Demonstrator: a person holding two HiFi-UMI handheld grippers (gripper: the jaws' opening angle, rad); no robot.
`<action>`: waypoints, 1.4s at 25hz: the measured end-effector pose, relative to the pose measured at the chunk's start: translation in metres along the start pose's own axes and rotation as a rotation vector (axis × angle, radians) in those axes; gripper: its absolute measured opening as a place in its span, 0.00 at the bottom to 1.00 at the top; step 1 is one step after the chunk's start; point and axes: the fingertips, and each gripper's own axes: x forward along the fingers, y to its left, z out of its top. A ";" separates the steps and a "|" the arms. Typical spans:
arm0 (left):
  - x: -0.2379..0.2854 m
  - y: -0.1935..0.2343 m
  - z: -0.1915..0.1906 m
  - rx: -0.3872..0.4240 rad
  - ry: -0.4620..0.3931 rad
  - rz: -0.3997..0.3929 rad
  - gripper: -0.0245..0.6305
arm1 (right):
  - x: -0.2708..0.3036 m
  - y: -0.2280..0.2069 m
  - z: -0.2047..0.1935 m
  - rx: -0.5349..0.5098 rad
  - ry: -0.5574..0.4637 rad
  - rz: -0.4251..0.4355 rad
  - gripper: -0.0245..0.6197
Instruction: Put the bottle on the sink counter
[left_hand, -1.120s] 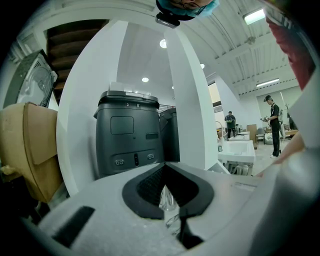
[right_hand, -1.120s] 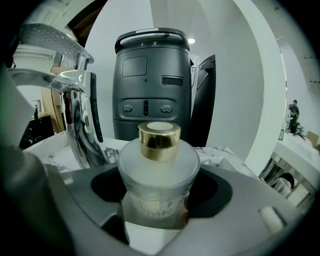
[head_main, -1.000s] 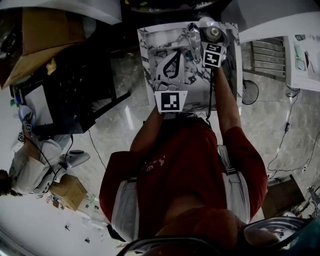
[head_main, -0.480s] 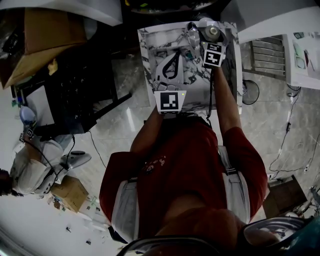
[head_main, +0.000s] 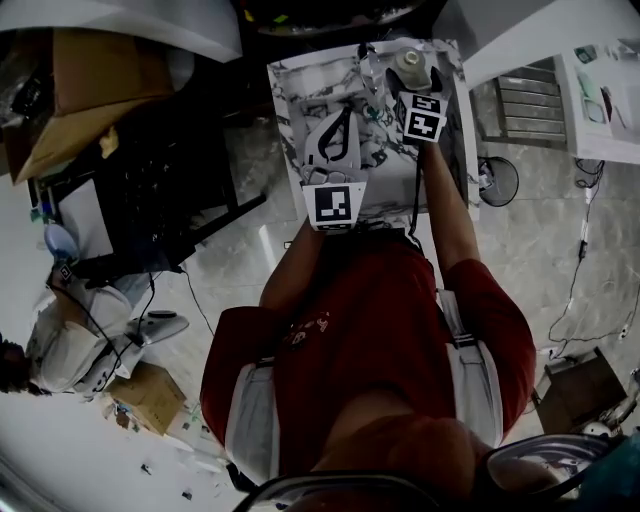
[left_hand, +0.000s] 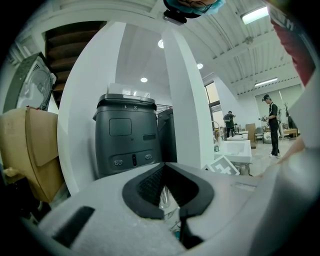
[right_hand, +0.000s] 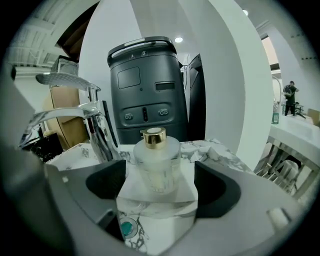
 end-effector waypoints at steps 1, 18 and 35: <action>-0.002 -0.001 0.002 0.001 -0.005 0.006 0.04 | -0.004 0.002 0.000 -0.001 -0.001 0.009 0.71; -0.034 -0.027 0.027 0.003 -0.072 0.062 0.04 | -0.139 0.037 0.039 -0.073 -0.193 0.068 0.71; -0.070 -0.078 0.057 0.021 -0.137 0.132 0.04 | -0.265 0.027 0.085 -0.158 -0.395 0.129 0.70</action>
